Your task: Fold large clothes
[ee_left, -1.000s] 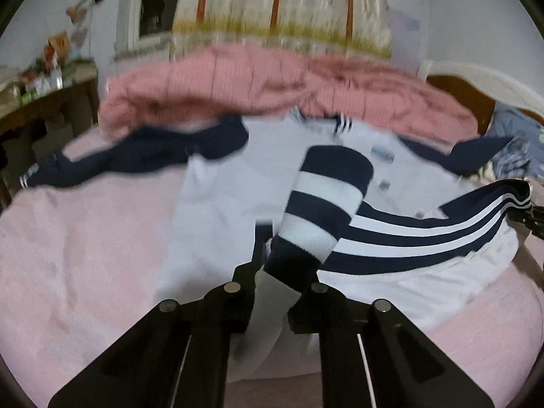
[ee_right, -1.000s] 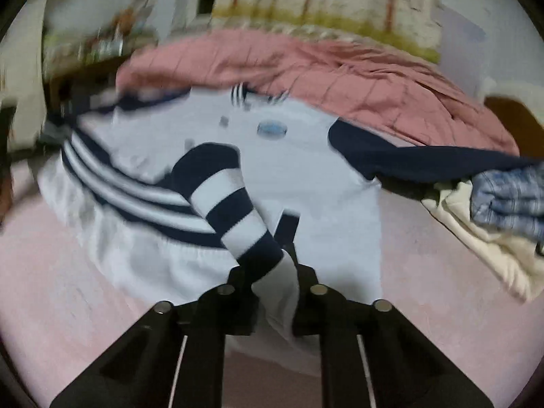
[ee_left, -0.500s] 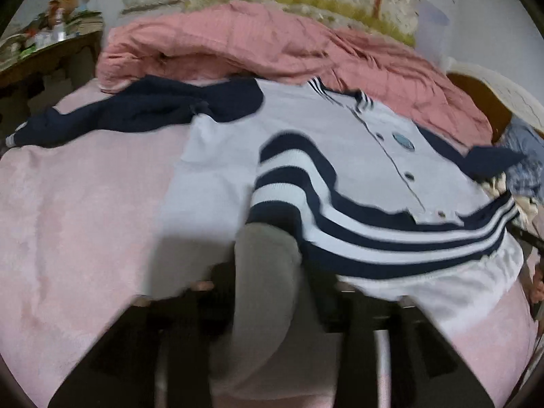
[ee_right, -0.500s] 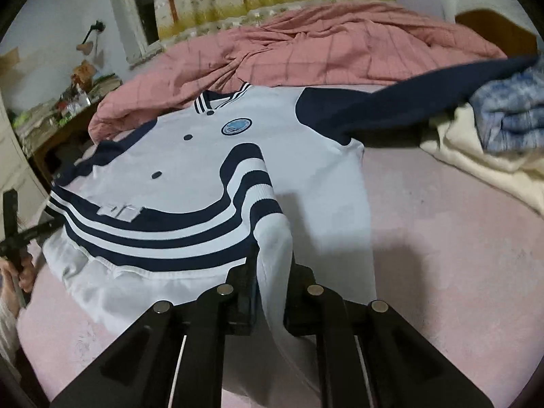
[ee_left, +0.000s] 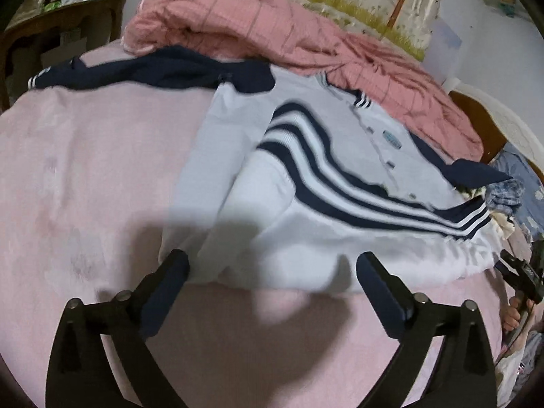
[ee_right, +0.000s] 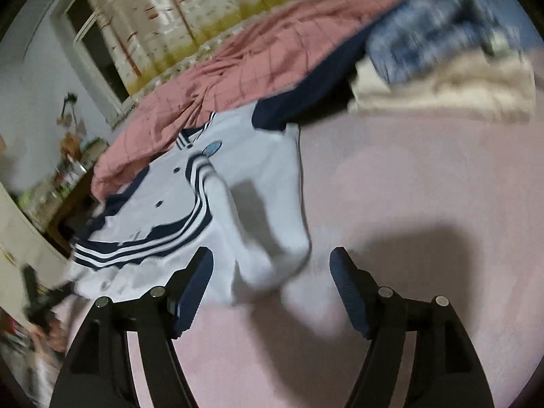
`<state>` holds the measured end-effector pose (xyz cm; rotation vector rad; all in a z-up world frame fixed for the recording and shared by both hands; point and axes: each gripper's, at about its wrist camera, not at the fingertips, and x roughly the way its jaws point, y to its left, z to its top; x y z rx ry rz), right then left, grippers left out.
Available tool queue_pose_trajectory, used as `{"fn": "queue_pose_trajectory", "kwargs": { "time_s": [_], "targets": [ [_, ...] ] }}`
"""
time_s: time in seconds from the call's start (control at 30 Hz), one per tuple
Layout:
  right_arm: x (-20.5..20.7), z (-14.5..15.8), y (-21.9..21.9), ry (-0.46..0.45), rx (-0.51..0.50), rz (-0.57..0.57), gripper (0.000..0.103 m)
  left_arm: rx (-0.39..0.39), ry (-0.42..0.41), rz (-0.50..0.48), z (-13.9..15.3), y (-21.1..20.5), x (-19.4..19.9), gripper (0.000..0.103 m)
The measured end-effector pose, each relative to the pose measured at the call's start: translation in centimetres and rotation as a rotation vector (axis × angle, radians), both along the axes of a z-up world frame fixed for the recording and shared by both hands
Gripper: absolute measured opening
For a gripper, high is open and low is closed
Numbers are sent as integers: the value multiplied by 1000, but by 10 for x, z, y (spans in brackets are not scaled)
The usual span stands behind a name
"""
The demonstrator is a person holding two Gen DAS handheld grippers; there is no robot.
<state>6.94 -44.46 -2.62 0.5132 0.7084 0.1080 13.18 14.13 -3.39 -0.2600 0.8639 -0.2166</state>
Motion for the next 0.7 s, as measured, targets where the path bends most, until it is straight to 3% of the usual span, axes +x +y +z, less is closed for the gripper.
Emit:
{"fn": "queue_pose_trajectory", "kwargs": {
  "time_s": [0.07,0.13,0.17,0.2,0.23,0.27,0.3,0.37,0.47,0.6,0.7],
  "targets": [
    [3,-9,-2,5,109,43,73,10,28,2,-7,-1,1,99],
    [8,-12,0,1,137,54,70,5,19,4,-8,-2,1,97],
    [11,-13,2,8,130,55,50,9,9,13,-8,-1,0,67],
    [14,-15,6,24,117,56,30,26,-8,27,-8,0,-1,13],
    [17,-18,9,40,108,56,7,41,-15,54,-6,2,-2,3],
    [17,-19,11,44,101,52,7,46,-36,93,-3,7,-5,3],
    [14,-15,12,29,86,31,7,0,-56,99,2,15,-9,3],
    [0,1,10,-59,83,6,6,-60,-97,118,15,28,-20,2],
    [-15,20,6,-119,54,-34,6,-76,-152,132,28,40,-37,2],
    [-16,23,5,-100,31,-42,6,-88,-90,146,15,46,-36,2],
    [-11,18,8,-56,-1,-38,6,-33,-10,146,-7,41,-23,3]
  ]
}}
